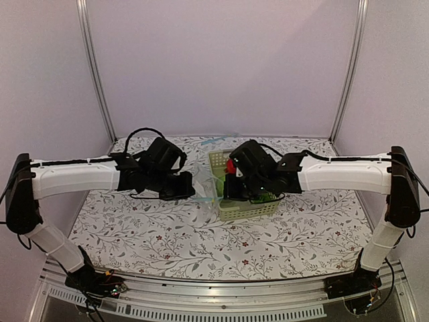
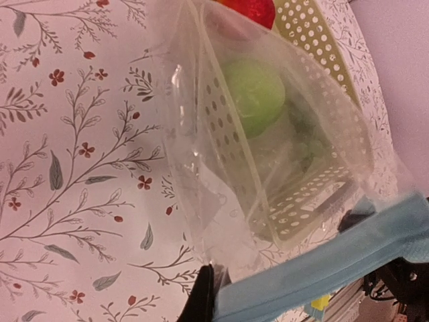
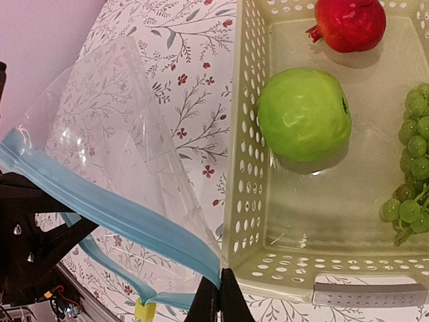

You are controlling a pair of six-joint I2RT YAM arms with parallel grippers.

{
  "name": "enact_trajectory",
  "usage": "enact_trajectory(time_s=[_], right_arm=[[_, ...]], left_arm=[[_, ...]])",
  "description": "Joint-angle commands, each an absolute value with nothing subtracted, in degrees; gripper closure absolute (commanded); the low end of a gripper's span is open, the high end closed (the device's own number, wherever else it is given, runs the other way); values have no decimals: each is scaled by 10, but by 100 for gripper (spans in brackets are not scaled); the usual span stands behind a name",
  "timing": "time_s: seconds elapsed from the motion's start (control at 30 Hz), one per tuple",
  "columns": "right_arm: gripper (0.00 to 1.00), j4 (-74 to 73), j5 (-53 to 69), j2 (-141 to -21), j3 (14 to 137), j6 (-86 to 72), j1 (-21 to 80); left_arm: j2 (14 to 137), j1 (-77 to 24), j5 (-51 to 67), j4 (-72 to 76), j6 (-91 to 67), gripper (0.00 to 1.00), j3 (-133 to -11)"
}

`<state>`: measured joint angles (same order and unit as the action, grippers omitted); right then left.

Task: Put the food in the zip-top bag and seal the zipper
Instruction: Open the zipper food storage bag at the center of the board, then pick up the fake fruit from the bin.

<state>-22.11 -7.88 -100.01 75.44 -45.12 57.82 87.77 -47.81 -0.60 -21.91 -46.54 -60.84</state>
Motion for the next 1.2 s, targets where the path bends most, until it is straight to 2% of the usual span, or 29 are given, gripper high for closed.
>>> enact_trajectory(time_s=[0.0,0.03,0.1,0.13,0.27,0.5,0.8,1.17], right_arm=[[93,-234,-95,-1001,765,-465,579],[87,-228,-86,-997,764,-454,579],[67,-211,-63,-984,758,-436,580],[60,-210,-51,-971,758,-417,580],[45,-228,-52,-914,743,-374,577],[43,-331,-34,-887,731,-340,500],[41,-409,-31,-999,781,-277,442],[34,-437,-126,-1127,846,-259,431]], left_arm=[[876,-483,-4,-245,-453,99,-614],[882,-483,-4,-248,-452,99,-617],[894,-481,13,-253,-447,99,-626],[901,-480,15,-260,-445,99,-632],[917,-473,18,-275,-436,100,-652],[937,-463,40,-285,-422,100,-671],[974,-462,67,-286,-416,100,-695],[1002,-462,98,-248,-420,100,-694]])
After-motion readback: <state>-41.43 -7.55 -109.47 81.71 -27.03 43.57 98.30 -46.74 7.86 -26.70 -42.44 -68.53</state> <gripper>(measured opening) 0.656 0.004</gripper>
